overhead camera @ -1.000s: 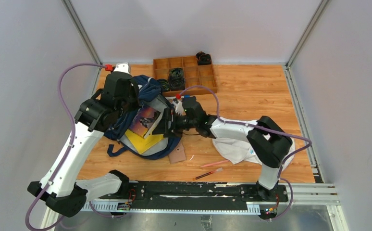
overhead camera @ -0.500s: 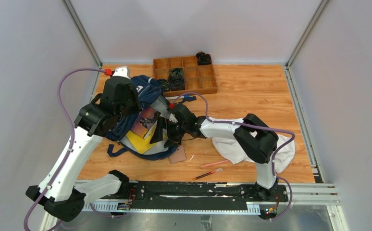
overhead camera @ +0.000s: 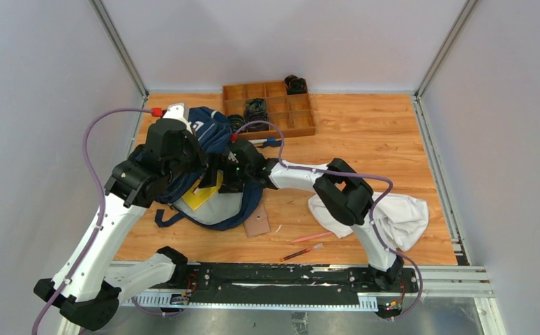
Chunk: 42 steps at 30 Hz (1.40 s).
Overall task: Pack the student bag
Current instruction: Adjust the book in the student bag, then move the personal item to the center of the board.
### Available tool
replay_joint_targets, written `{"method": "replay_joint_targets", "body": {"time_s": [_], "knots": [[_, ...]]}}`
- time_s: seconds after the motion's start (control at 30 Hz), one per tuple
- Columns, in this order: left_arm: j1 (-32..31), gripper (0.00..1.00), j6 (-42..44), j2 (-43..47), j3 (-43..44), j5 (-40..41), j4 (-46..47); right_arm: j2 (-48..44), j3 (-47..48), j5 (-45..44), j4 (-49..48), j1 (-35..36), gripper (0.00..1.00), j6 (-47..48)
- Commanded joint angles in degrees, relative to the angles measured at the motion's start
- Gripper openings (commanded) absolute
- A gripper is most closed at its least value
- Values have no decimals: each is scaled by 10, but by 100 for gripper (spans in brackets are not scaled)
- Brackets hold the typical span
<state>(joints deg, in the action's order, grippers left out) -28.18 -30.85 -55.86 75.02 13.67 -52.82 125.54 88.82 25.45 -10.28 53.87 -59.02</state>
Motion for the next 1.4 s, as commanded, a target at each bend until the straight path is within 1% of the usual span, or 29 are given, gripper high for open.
{"method": "replay_joint_targets", "body": {"time_s": [0.0,0.1,0.2,0.27,0.37,0.47,0.57,0.7,0.83,0.9,1.0,1.03,1.07,1.1,1.17,1.23,1.3,1.37], "knots": [[1,0,-4,12,4,-50,73,-4,20,30,-138,-9,96,46],[1,0,-3,10,-1,-39,73,-31,-29,68,-106,-10,96,82],[1,0,-3,7,-5,-17,73,-98,-118,74,-80,-11,96,116],[1,0,0,3,-7,-1,71,-143,-155,78,-41,-11,96,150],[1,0,5,-7,-4,15,65,-216,-184,55,60,-11,96,235],[2,0,9,-15,-7,21,62,-294,-234,3,135,-11,96,305],[5,0,12,-21,-9,24,61,-359,-290,-75,178,-14,98,342],[12,0,18,-22,-9,27,58,-426,-367,-160,203,-31,99,342],[17,0,29,-22,-5,29,50,-496,-425,-215,224,-60,100,334],[21,0,34,-19,-4,36,44,-525,-437,-264,256,-70,100,339],[32,0,41,-10,-5,46,33,-560,-437,-366,322,-74,100,349],[38,0,44,-8,-7,45,33,-568,-435,-376,337,-75,97,354],[44,0,51,-7,-7,42,32,-577,-433,-360,342,-74,94,366],[48,0,55,-8,-5,41,29,-583,-434,-324,337,-73,93,378],[53,0,61,-13,-1,46,19,-580,-436,-270,320,-56,93,389],[60,0,56,-16,-1,46,18,-560,-436,-227,300,-33,93,384],[66,0,46,-16,-3,46,19,-532,-442,-189,260,-23,93,370],[72,0,40,-14,-2,46,19,-504,-444,-166,222,-13,93,354]]}}
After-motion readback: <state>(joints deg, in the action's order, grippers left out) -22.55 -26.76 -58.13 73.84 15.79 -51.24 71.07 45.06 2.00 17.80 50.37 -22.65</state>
